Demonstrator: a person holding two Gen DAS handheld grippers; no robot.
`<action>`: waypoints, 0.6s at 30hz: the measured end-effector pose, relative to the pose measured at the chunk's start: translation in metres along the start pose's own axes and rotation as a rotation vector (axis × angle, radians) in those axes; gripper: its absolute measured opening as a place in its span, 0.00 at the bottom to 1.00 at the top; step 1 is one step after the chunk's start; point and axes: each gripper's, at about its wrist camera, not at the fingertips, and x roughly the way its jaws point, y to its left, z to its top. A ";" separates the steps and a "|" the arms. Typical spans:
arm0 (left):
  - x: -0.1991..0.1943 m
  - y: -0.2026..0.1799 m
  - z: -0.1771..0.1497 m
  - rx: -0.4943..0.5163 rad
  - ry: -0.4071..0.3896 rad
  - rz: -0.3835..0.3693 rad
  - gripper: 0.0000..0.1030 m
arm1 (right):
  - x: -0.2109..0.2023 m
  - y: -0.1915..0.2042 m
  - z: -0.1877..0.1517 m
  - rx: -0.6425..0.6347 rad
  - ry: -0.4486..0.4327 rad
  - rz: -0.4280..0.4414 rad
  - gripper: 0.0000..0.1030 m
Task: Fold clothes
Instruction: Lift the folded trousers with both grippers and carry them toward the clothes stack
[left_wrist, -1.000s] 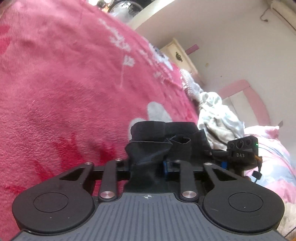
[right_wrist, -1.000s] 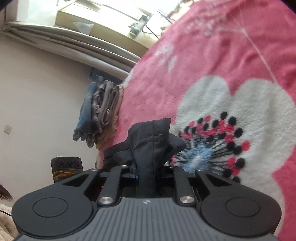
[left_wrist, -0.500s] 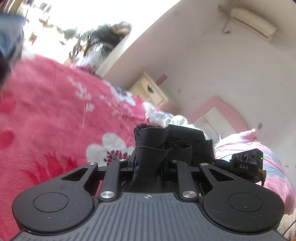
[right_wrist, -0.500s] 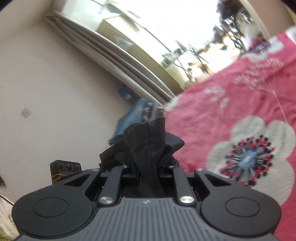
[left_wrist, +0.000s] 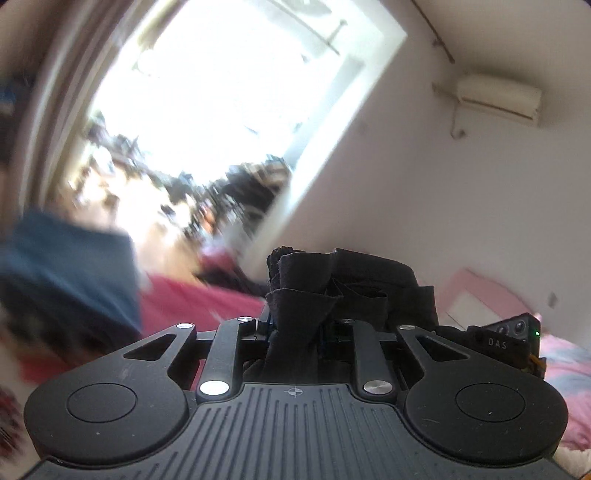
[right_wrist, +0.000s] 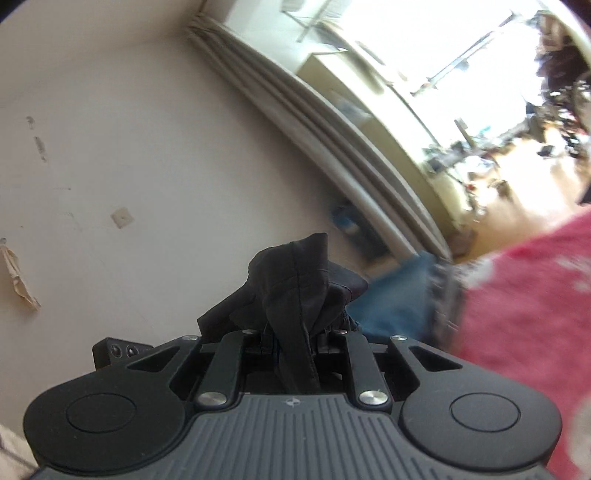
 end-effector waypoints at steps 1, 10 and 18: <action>-0.001 0.008 0.009 0.008 -0.011 0.016 0.18 | 0.019 0.006 0.006 -0.001 -0.002 0.018 0.16; 0.006 0.088 0.077 0.041 -0.072 0.138 0.18 | 0.165 0.007 0.031 0.037 0.019 0.078 0.16; 0.052 0.163 0.086 -0.033 -0.003 0.166 0.18 | 0.239 -0.055 0.032 0.150 0.044 0.059 0.17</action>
